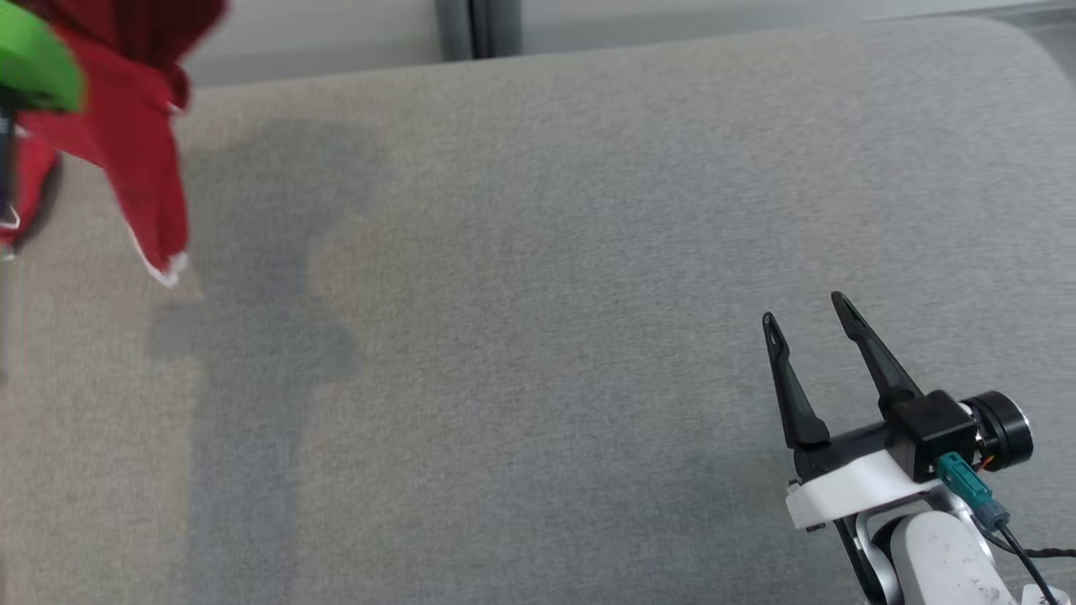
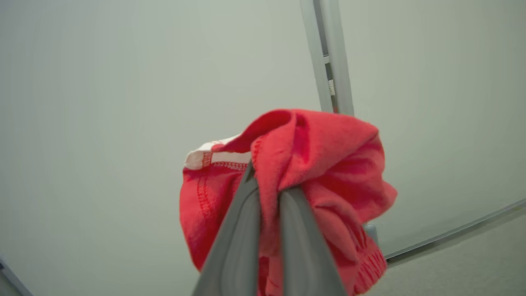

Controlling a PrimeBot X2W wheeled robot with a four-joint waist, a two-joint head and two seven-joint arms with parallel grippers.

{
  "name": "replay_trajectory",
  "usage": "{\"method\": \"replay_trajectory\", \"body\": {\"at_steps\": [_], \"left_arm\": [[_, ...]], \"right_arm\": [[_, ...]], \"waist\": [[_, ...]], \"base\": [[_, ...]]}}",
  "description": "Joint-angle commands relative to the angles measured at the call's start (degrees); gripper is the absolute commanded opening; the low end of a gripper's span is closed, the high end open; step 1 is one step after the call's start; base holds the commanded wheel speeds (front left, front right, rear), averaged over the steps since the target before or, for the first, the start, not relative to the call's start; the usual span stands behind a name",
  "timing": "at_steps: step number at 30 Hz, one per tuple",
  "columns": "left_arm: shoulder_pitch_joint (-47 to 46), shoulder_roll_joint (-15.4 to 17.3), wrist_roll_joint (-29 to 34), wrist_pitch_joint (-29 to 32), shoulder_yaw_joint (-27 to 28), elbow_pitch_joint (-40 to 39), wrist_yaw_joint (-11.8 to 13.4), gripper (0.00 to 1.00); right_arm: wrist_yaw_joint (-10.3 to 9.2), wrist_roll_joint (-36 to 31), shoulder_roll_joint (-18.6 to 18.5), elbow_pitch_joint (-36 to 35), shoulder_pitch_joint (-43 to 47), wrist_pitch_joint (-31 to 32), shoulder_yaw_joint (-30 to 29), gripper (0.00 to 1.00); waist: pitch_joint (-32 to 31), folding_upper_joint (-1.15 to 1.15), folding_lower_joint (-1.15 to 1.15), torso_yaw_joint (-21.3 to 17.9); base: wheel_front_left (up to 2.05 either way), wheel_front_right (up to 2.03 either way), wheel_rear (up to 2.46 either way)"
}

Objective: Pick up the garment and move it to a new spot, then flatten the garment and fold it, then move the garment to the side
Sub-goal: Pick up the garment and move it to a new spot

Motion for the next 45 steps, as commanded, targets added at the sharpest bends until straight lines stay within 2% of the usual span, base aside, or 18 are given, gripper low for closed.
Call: {"method": "replay_trajectory", "body": {"at_steps": [1,10,17,27,37,39,40,45], "left_arm": [[1.8,-1.6,-0.3,-0.4,-1.1,-0.9,0.0,0.0],[9.7,-12.8,-0.6,-5.6,-6.3,0.1,1.0,0.0],[20.7,-18.5,0.4,-7.6,-9.3,4.0,0.7,0.0],[35.7,-21.5,2.6,-7.6,-8.7,3.1,0.2,0.0],[42.4,-22.4,5.8,-7.5,-6.3,2.0,0.1,0.02],[42.9,-22.4,6.1,-7.5,-5.8,1.9,0.0,0.83],[43.1,-22.5,6.2,-7.5,-5.5,1.7,0.0,1.0],[44.5,-22.6,5.3,-7.5,-3.9,-0.1,0.0,1.0]], "right_arm": [[-0.08,0.4,-0.2,0.2,1.0,0.0,-0.2,1.0],[-0.08,1.5,-0.2,0.5,1.7,0.0,-1.1,1.0],[-0.08,1.8,-0.2,0.8,2.4,0.0,-1.7,1.0],[-0.08,1.6,-0.2,1.9,2.1,0.0,-1.6,1.0],[-0.08,0.9,-0.2,3.3,2.6,0.0,-1.5,1.0],[-0.08,0.9,-0.2,3.6,2.6,0.0,-1.2,1.0],[-0.08,0.9,-0.2,3.7,2.6,0.0,-1.1,1.0],[-0.08,0.9,-0.2,3.9,2.6,0.0,-0.7,1.0]], "waist": [[-4.6,-0.01,0.0,-4.3],[-4.9,-0.01,0.0,-6.4],[-4.3,-0.01,0.0,-6.6],[-3.7,-0.01,0.0,-5.4],[-4.9,-0.01,0.0,-4.0],[-5.2,-0.01,0.0,-3.8],[-5.4,-0.01,0.0,-3.7],[-6.5,-0.01,0.0,-3.1]], "base": [[0.0,0.0,0.0],[0.0,0.0,0.0],[0.0,0.0,0.0],[0.0,0.0,0.0],[0.0,0.0,0.0],[0.0,0.0,0.0],[0.0,0.0,0.0],[0.0,0.0,0.0]]}}
